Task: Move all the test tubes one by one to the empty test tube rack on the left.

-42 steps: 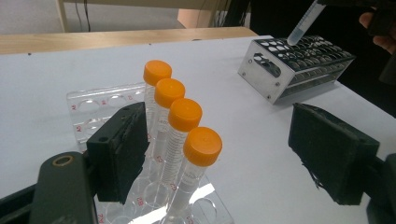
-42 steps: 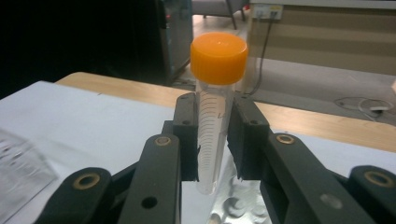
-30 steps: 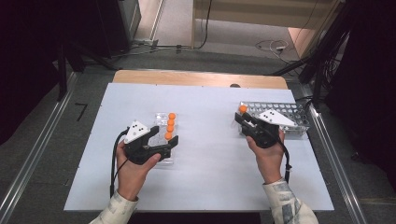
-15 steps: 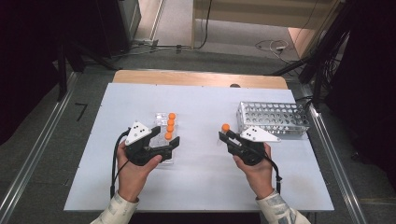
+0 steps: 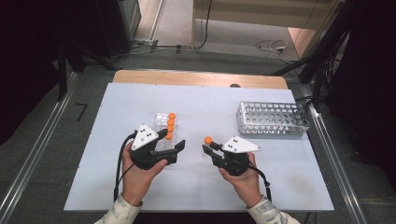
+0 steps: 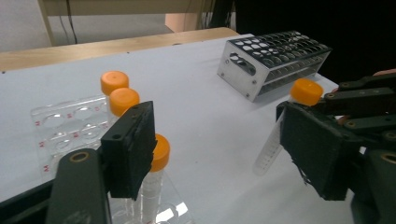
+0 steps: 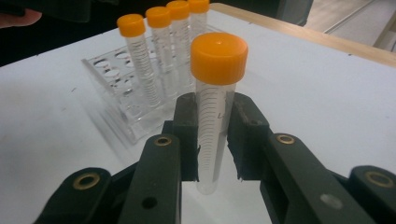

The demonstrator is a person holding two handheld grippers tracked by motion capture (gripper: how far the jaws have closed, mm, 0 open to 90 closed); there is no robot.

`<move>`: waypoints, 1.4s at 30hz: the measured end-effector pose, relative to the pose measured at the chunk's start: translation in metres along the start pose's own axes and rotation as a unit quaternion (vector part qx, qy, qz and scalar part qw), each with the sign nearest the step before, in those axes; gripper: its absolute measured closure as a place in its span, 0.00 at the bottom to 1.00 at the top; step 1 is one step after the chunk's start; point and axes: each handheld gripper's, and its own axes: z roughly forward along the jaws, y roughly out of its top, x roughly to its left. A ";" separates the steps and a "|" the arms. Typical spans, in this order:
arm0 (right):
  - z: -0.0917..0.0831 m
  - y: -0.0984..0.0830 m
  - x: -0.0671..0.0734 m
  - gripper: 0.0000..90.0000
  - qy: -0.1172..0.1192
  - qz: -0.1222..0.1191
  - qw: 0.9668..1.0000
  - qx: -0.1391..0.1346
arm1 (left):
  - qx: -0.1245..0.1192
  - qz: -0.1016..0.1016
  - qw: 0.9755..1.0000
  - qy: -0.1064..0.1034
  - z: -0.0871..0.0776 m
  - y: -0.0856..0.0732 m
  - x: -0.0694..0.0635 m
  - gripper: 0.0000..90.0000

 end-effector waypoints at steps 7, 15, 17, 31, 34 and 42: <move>0.007 0.000 0.013 0.80 0.019 -0.012 1.000 0.004 | -0.003 0.026 0.999 -0.023 0.003 -0.002 -0.013 0.49; 0.013 0.000 0.025 0.80 0.036 -0.022 0.999 0.007 | 0.002 0.044 0.997 -0.060 0.010 -0.007 -0.028 0.63; 0.013 0.000 0.027 0.80 0.039 -0.024 0.999 0.008 | 0.005 0.046 0.997 -0.065 0.012 -0.009 -0.030 0.65; 0.014 0.001 0.032 0.80 0.045 -0.026 0.999 0.007 | 0.011 0.056 0.996 -0.062 0.018 -0.015 -0.032 0.78; 0.014 0.001 0.032 0.80 0.047 -0.026 0.999 0.006 | 0.011 0.059 0.996 -0.064 0.017 -0.014 -0.031 0.78; 0.008 0.003 0.030 0.42 0.051 -0.013 0.999 -0.007 | -0.006 0.041 0.997 -0.071 0.005 -0.004 -0.021 0.79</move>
